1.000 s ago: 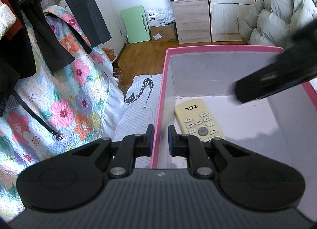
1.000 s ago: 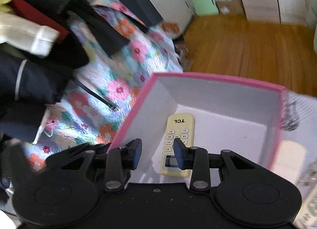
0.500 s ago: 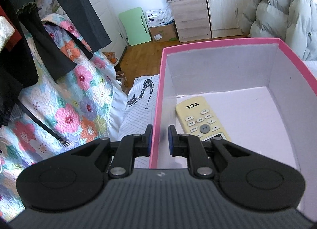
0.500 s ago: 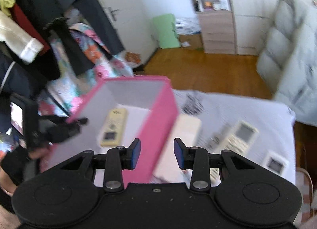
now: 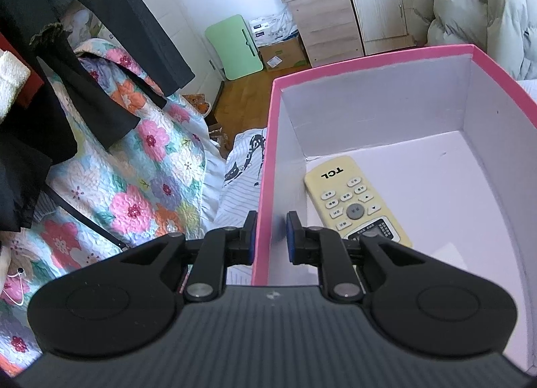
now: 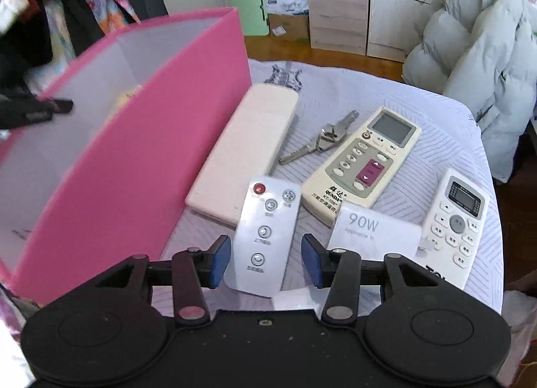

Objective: Organize rigid objects
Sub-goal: 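Grasp the white remote with the red button using the right tool, then lower the white remote into the pink box and open the right tool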

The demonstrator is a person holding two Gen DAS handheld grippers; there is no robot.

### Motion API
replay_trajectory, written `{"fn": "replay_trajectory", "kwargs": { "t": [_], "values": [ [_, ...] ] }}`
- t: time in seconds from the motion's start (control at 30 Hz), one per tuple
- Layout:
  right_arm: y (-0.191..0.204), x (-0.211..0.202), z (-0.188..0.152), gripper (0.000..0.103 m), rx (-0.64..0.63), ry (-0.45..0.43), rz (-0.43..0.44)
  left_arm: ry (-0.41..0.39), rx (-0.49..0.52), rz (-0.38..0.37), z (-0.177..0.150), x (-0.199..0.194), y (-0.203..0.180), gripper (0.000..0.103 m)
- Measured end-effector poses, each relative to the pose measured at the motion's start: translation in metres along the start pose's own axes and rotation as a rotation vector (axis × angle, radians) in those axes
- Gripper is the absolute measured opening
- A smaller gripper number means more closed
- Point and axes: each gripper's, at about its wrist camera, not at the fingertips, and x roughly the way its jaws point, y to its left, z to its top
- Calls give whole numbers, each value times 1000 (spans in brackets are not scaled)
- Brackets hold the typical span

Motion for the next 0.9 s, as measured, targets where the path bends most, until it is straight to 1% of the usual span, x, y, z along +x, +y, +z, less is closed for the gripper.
{"fn": "replay_trajectory", "kwargs": {
  "t": [0.07,0.1,0.13,0.17,0.27,0.33,0.37,0.53,0.67,0.8,0.87,0.9],
  "values": [
    [4,5,3,54,-3,-6,3,-1,0,-1,0,-1,0,14],
    [6,7,5,57,-4,-12,3,-1,2,2,-1,-1,0,14],
    [8,10,6,57,-10,-10,-2,1,5,4,-1,-1,-1,14],
    [10,14,5,58,-12,-6,-17,2,-1,2,0,0,0,14],
    [16,17,1,58,-21,-29,-58,-3,-8,-6,0,-1,2,14],
    [17,17,-1,57,-10,-46,-74,-2,-14,-9,1,-1,2,14],
    [18,17,-2,54,-16,-51,-82,-2,-18,-13,1,-1,3,14],
    [16,8,-7,45,-21,-87,-111,3,-22,-11,3,1,5,14],
    [16,-6,-11,44,-20,-108,-70,-3,-30,-18,3,2,6,14],
    [19,-15,-14,44,-14,-122,-90,-4,-33,-23,2,2,5,14],
    [23,-29,-12,44,2,-147,-68,-3,-37,-26,3,2,5,14],
    [25,-40,-9,44,8,-169,-41,-3,-42,-30,2,2,6,14]
  ]
}}
